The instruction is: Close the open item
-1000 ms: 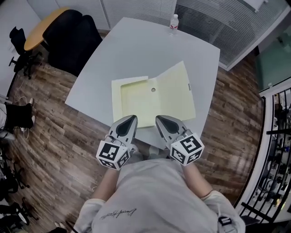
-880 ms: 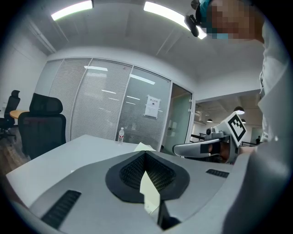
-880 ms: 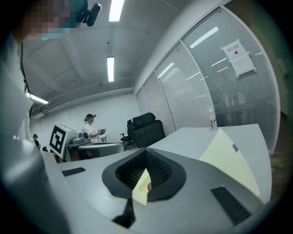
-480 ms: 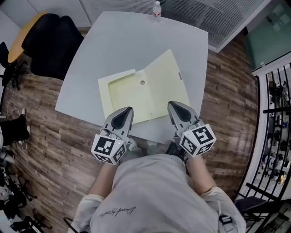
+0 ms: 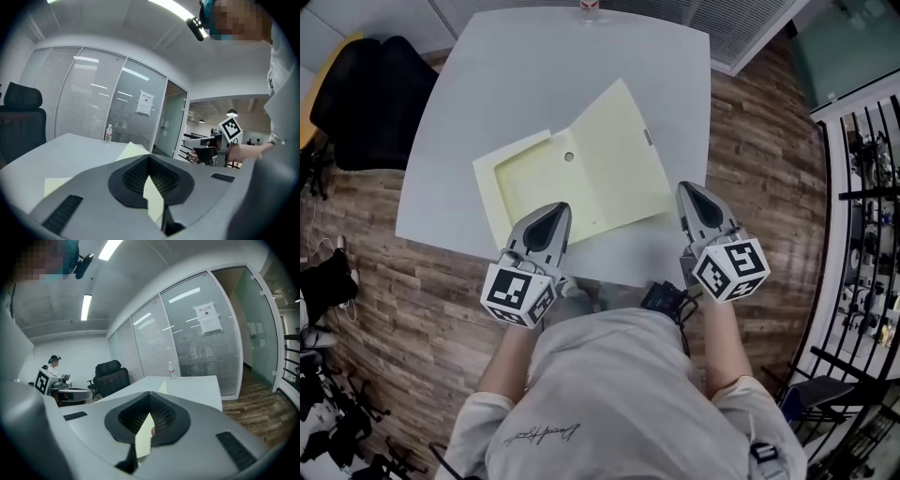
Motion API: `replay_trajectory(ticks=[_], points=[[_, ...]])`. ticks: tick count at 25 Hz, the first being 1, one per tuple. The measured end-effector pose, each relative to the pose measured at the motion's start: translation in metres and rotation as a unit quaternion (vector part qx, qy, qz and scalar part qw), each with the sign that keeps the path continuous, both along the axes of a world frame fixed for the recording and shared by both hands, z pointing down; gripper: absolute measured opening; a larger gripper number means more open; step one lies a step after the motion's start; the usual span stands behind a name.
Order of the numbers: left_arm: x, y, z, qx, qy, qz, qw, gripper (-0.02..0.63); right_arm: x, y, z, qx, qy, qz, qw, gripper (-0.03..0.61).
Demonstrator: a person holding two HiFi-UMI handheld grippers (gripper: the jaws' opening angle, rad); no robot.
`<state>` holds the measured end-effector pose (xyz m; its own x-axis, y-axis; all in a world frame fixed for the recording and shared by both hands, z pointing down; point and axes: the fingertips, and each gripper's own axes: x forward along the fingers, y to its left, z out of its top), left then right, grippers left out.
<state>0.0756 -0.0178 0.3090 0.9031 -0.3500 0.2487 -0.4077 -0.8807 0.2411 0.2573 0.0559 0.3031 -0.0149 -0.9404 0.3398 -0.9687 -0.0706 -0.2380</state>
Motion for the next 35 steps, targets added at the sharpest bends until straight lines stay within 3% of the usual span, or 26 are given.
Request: replay_trajectory(ticks=[5,12,21,35], points=[[0.009,0.0,0.009,-0.008,-0.008,0.005,0.9999,0.009,0.034,0.007,0.028,-0.03,0.007,0.026,0.999,0.012],[0.013,0.001,0.026,-0.02,-0.02,0.001,0.9996,0.009,0.058,0.005,0.081,-0.06,-0.011,0.01,0.998,0.012],[0.004,0.001,0.05,-0.043,-0.037,-0.01,0.9983,0.009,0.05,-0.011,0.124,-0.07,-0.031,-0.041,0.996,0.012],[-0.001,0.002,0.065,-0.06,-0.049,-0.012,0.9969,0.009,0.02,-0.035,0.135,-0.031,-0.071,-0.143,0.987,0.012]])
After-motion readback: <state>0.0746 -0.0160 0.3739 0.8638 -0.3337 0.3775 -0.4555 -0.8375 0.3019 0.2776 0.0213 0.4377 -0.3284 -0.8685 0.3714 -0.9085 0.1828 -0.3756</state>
